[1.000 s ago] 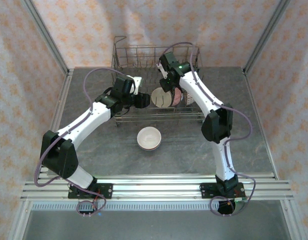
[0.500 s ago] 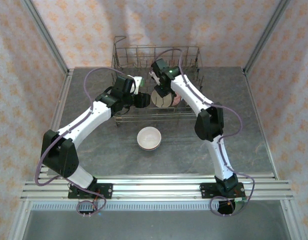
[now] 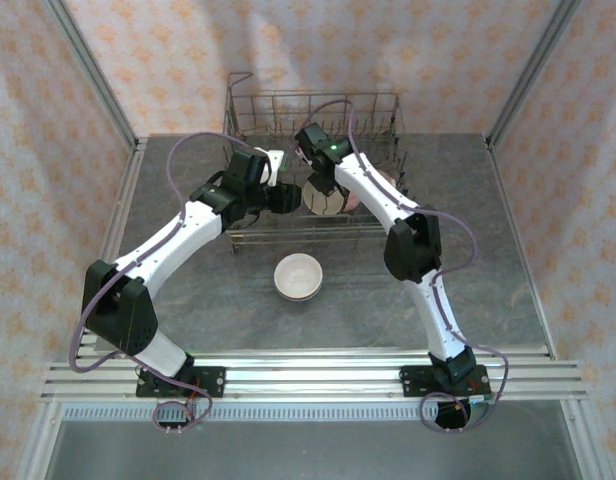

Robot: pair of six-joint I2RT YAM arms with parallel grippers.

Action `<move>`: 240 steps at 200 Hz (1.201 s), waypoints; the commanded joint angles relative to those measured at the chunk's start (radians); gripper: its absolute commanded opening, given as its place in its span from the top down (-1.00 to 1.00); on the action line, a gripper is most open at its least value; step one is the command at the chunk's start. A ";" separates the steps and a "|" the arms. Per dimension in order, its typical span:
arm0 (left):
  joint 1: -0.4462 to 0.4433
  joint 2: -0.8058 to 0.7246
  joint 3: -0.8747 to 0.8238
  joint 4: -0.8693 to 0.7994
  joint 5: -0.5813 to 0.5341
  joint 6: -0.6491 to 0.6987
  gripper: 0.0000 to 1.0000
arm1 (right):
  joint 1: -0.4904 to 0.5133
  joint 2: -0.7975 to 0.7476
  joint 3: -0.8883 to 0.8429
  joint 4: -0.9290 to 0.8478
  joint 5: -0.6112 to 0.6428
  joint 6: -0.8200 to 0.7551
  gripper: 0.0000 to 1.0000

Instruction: Load the bowls into the dish rack

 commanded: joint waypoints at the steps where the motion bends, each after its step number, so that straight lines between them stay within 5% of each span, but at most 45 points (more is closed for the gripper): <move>1: -0.004 0.018 0.031 -0.014 0.004 0.015 -0.02 | 0.005 0.000 -0.005 0.027 0.075 -0.002 0.67; 67: -0.005 0.029 0.040 -0.010 0.015 0.017 -0.02 | 0.041 -0.054 -0.034 0.085 0.184 0.013 0.87; 240: -0.005 -0.096 -0.138 0.190 -0.012 0.007 -0.01 | 0.124 -0.190 -0.173 0.227 0.409 0.191 0.91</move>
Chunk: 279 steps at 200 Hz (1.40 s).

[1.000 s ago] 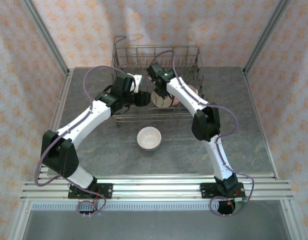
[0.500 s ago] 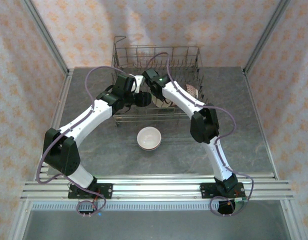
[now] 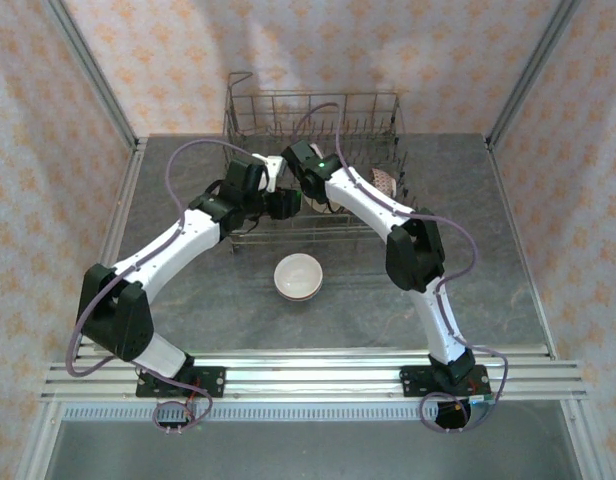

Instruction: Load the bowls into the dish rack

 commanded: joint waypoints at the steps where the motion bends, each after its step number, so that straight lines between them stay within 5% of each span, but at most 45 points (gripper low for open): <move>1: -0.005 -0.051 -0.030 0.077 -0.026 0.007 -0.01 | 0.031 -0.083 0.053 0.065 0.092 0.065 0.91; 57: -0.004 -0.081 -0.065 0.104 -0.023 0.018 -0.01 | 0.041 -0.060 0.123 0.035 0.249 0.096 0.93; 181: -0.005 -0.125 -0.115 0.124 -0.016 0.080 -0.01 | 0.069 -0.008 0.262 0.079 0.367 0.068 0.92; 233: -0.016 -0.199 -0.183 0.181 -0.015 0.211 0.00 | 0.058 0.038 0.389 -0.034 0.348 0.078 0.91; 279: -0.140 -0.189 -0.142 0.128 -0.140 0.568 -0.01 | 0.041 0.049 0.511 -0.243 0.242 0.133 0.90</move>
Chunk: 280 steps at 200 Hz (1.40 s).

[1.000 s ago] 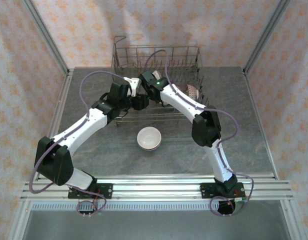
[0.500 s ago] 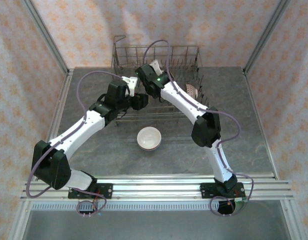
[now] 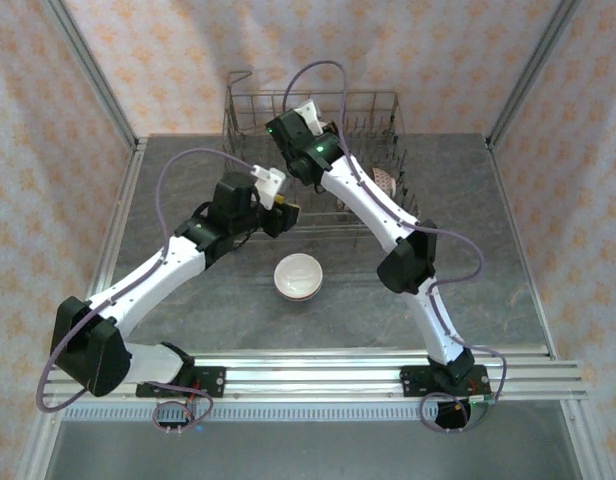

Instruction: Load the bowls into the dish rack

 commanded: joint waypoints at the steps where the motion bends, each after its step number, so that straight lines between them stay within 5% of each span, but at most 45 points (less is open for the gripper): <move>1: -0.059 0.009 0.039 -0.002 -0.091 0.255 -0.01 | -0.011 -0.006 0.077 -0.138 -0.025 0.062 0.90; 51: -0.103 0.097 0.067 0.103 -0.163 0.498 -0.02 | -0.063 -0.087 0.076 -0.305 -0.249 0.193 0.90; 95: -0.103 0.108 -0.015 0.270 -0.066 0.775 -0.04 | -0.083 -0.130 0.086 -0.425 -0.365 0.217 0.89; 124: -0.101 0.137 0.028 0.197 -0.035 0.893 -0.03 | -0.090 -0.161 0.082 -0.479 -0.397 0.230 0.90; 229: -0.120 0.200 0.087 0.242 -0.018 0.912 -0.06 | -0.091 -0.249 0.036 -0.556 -0.501 0.232 0.88; 280: -0.143 0.249 0.159 0.130 -0.011 0.959 -0.01 | -0.091 -0.247 0.057 -0.550 -0.548 0.230 0.87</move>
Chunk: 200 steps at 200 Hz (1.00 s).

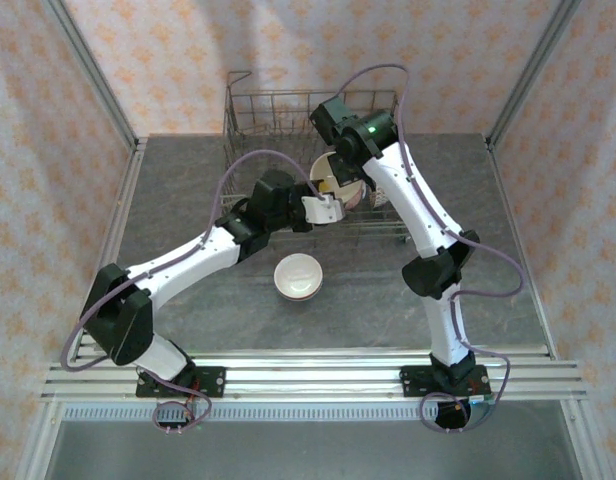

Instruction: Load the bowls into the dish rack

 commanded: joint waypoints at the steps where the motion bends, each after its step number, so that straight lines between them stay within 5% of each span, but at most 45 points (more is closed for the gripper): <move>1: -0.013 0.035 0.037 -0.069 0.006 0.040 -0.01 | -0.006 -0.050 0.023 0.005 -0.014 0.012 0.87; 106: -0.065 0.111 0.120 -0.184 -0.109 0.151 0.42 | -0.005 -0.037 0.033 0.027 -0.033 0.011 0.83; 200: -0.086 0.121 0.140 -0.183 -0.156 0.164 1.00 | -0.006 -0.053 0.012 0.043 -0.034 -0.004 0.79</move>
